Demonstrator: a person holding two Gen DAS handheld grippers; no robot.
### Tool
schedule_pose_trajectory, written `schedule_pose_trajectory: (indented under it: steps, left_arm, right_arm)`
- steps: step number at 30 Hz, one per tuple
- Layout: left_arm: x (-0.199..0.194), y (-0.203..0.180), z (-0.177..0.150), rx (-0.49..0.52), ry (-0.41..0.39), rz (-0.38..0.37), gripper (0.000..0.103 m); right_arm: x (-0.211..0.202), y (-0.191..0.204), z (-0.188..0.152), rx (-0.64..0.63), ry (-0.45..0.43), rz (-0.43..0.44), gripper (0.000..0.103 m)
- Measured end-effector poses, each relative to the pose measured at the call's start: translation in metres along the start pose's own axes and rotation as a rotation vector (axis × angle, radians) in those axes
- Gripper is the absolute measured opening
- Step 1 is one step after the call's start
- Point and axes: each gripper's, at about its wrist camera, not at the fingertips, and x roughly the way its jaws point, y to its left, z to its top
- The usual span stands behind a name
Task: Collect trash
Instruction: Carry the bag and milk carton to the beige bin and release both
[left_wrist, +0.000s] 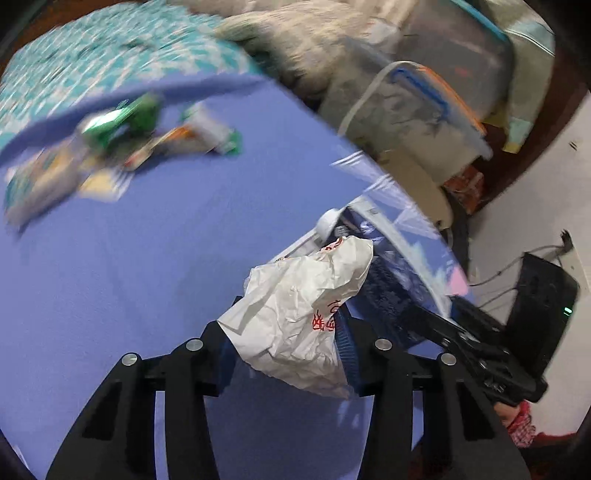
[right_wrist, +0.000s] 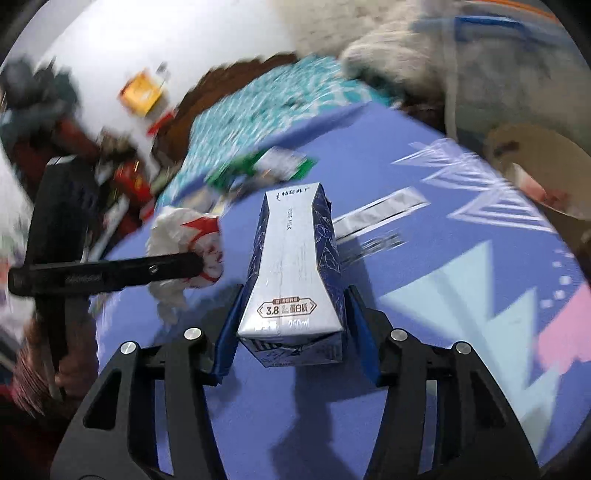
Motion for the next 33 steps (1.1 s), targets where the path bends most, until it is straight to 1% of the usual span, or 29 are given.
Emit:
schedule_pose_trajectory:
  steps: [4,5,6,8,10,13,15,16,17,18,19,20,21,22,24,26,29,30,33]
  left_arm:
    - [0.025,-0.051,0.045,0.120,-0.012,-0.053,0.044]
    - [0.036,-0.067,0.061,0.148,-0.006,-0.082,0.044]
    - [0.045,-0.077,0.072,0.164,0.000,-0.099,0.044]
    - [0.072,-0.109,0.101,0.212,0.019,-0.134,0.044]
    - [0.098,-0.135,0.121,0.248,0.034,-0.143,0.045]
    - [0.142,-0.169,0.145,0.280,0.074,-0.149,0.048]
    - [0.168,-0.183,0.154,0.285,0.098,-0.144,0.053]
    - [0.184,-0.189,0.159,0.280,0.113,-0.139,0.064]
    - [0.195,-0.191,0.161,0.275,0.126,-0.131,0.081]
    - [0.208,-0.194,0.164,0.267,0.136,-0.102,0.086]
    - [0.216,-0.194,0.165,0.254,0.138,-0.066,0.087]
    - [0.220,-0.191,0.165,0.242,0.145,-0.058,0.087]
    - [0.219,-0.188,0.165,0.228,0.151,-0.064,0.086]
    - [0.216,-0.186,0.164,0.220,0.147,-0.072,0.086]
    - [0.191,-0.177,0.156,0.232,0.094,-0.087,0.086]
    - [0.167,-0.172,0.149,0.249,0.045,-0.086,0.086]
    - [0.123,-0.149,0.124,0.255,-0.025,-0.077,0.087]
    - [0.104,-0.136,0.110,0.253,-0.051,-0.063,0.087]
    - [0.067,-0.099,0.076,0.235,-0.104,-0.006,0.087]
  right_arm:
    - [-0.027,-0.050,0.025,0.094,-0.107,-0.080,0.055]
    - [-0.035,-0.065,0.033,0.119,-0.135,-0.100,0.055]
    - [-0.043,-0.080,0.040,0.146,-0.161,-0.124,0.055]
    - [-0.056,-0.110,0.055,0.201,-0.198,-0.175,0.055]
    - [-0.065,-0.141,0.066,0.256,-0.218,-0.216,0.055]
    - [-0.066,-0.182,0.080,0.327,-0.218,-0.277,0.055]
    - [-0.058,-0.201,0.090,0.351,-0.209,-0.313,0.058]
    - [-0.054,-0.208,0.092,0.355,-0.207,-0.322,0.059]
    - [-0.049,-0.214,0.096,0.358,-0.201,-0.329,0.074]
    - [-0.045,-0.220,0.099,0.368,-0.193,-0.334,0.079]
    - [-0.044,-0.219,0.100,0.383,-0.208,-0.341,0.079]
    - [-0.048,-0.218,0.099,0.396,-0.235,-0.338,0.079]
    - [-0.052,-0.216,0.098,0.398,-0.256,-0.331,0.079]
    - [-0.063,-0.213,0.093,0.392,-0.275,-0.333,0.078]
    - [-0.076,-0.197,0.088,0.375,-0.318,-0.340,0.078]
    - [-0.080,-0.178,0.084,0.359,-0.330,-0.314,0.076]
    - [-0.073,-0.142,0.080,0.324,-0.315,-0.254,0.076]
    - [-0.066,-0.130,0.080,0.309,-0.301,-0.229,0.075]
    - [-0.043,-0.086,0.072,0.252,-0.241,-0.160,0.075]
